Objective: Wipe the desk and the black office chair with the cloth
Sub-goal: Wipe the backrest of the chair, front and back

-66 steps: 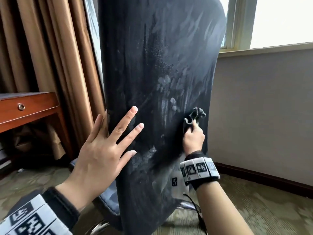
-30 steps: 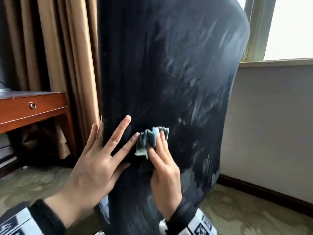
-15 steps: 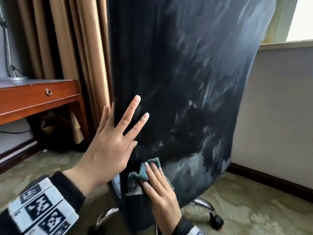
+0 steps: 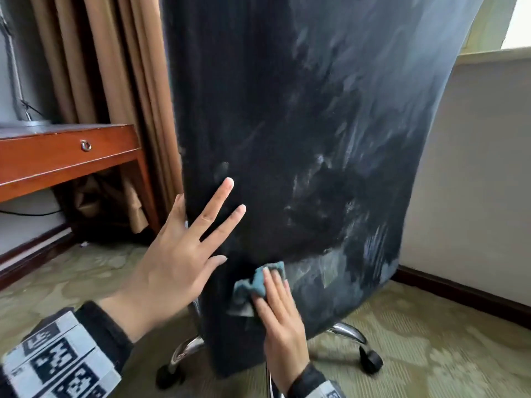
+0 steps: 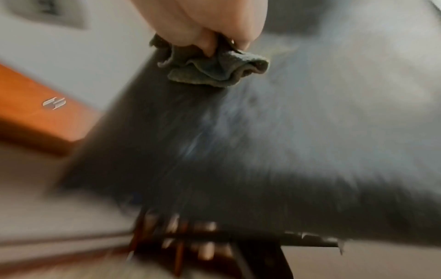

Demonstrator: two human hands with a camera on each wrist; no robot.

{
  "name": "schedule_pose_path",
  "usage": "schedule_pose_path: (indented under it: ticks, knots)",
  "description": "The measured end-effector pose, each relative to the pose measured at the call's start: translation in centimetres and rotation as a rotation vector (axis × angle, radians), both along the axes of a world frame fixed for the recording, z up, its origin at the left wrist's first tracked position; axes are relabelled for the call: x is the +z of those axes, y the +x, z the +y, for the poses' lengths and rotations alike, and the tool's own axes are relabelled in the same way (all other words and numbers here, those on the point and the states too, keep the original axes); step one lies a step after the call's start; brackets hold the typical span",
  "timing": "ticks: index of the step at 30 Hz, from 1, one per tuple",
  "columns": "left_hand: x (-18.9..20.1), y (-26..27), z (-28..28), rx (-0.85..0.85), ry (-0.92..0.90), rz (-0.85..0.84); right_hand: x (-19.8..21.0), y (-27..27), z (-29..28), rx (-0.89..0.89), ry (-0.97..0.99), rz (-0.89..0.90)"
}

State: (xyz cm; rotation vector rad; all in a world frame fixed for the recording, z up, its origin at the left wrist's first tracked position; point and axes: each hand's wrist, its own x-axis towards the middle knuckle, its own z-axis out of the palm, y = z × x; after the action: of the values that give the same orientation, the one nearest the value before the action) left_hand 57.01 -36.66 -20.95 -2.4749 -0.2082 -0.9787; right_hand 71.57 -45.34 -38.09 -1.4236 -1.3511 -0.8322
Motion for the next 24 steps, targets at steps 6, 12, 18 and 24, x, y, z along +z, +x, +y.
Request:
schedule_pose_path:
  ticks: [6, 12, 18, 24]
  knots:
    - [-0.2, -0.1, -0.2, 0.02, -0.013, 0.056, 2.5, 2.4, 1.0, -0.198, 0.308, 0.503]
    - [-0.7, 1.7, -1.4, -0.032, 0.041, -0.022, 2.0, -0.5, 0.1, -0.165, 0.26, 0.628]
    - [-1.1, 2.1, -1.8, -0.043, -0.012, 0.018, -0.2, 1.7, -1.0, -0.119, 0.176, 0.465]
    - [-1.7, 2.9, -1.9, -0.061, -0.002, 0.006, 3.7, 10.2, -1.7, -0.276, 0.188, 1.077]
